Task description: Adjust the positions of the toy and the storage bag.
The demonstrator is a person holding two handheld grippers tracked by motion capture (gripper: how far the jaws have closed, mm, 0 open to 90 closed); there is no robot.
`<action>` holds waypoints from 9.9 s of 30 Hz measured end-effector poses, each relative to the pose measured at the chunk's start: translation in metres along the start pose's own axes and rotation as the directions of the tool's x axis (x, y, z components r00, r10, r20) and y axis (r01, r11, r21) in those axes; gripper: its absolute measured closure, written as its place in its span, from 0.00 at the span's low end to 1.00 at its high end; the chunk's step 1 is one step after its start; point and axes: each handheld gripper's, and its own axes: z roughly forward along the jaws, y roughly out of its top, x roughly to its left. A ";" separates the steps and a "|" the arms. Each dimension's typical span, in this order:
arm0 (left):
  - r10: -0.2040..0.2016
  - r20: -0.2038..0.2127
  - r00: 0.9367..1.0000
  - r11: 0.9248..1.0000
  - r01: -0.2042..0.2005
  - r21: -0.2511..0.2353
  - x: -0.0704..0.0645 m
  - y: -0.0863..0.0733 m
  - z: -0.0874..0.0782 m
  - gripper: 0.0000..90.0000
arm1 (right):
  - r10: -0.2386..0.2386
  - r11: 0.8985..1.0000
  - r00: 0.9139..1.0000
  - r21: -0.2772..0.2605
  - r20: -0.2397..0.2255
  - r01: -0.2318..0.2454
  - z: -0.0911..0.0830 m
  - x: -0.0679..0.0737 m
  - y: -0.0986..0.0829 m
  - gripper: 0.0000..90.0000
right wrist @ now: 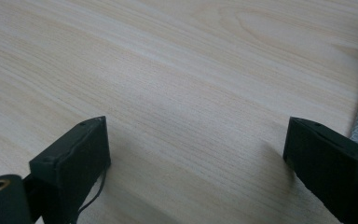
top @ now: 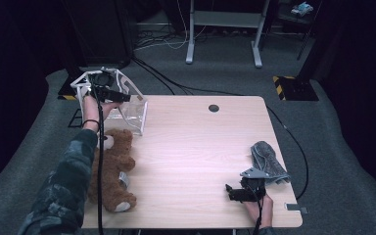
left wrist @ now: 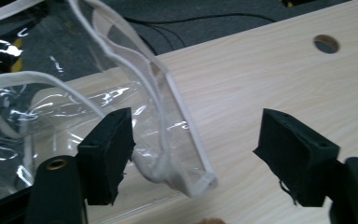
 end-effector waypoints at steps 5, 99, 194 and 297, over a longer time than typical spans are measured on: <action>0.011 -0.015 1.000 1.000 -0.011 0.003 0.004 0.001 0.010 0.55 | 0.001 1.000 1.000 -0.001 0.004 -0.001 0.000 0.000 0.000 0.07; 0.396 0.080 0.915 0.912 -0.402 0.079 -0.111 0.058 0.071 0.96 | 0.010 1.000 1.000 -0.006 -0.001 -0.010 0.000 0.000 0.000 0.10; 0.129 0.144 0.981 0.990 -0.120 -0.069 -0.070 0.013 0.016 0.27 | 0.000 1.000 1.000 -0.013 0.020 0.000 0.006 0.009 0.030 0.13; -0.038 0.162 0.986 0.999 0.036 0.016 -0.078 0.006 0.026 0.33 | -0.038 0.986 0.994 -0.166 -0.098 0.022 -0.040 -0.030 0.234 0.59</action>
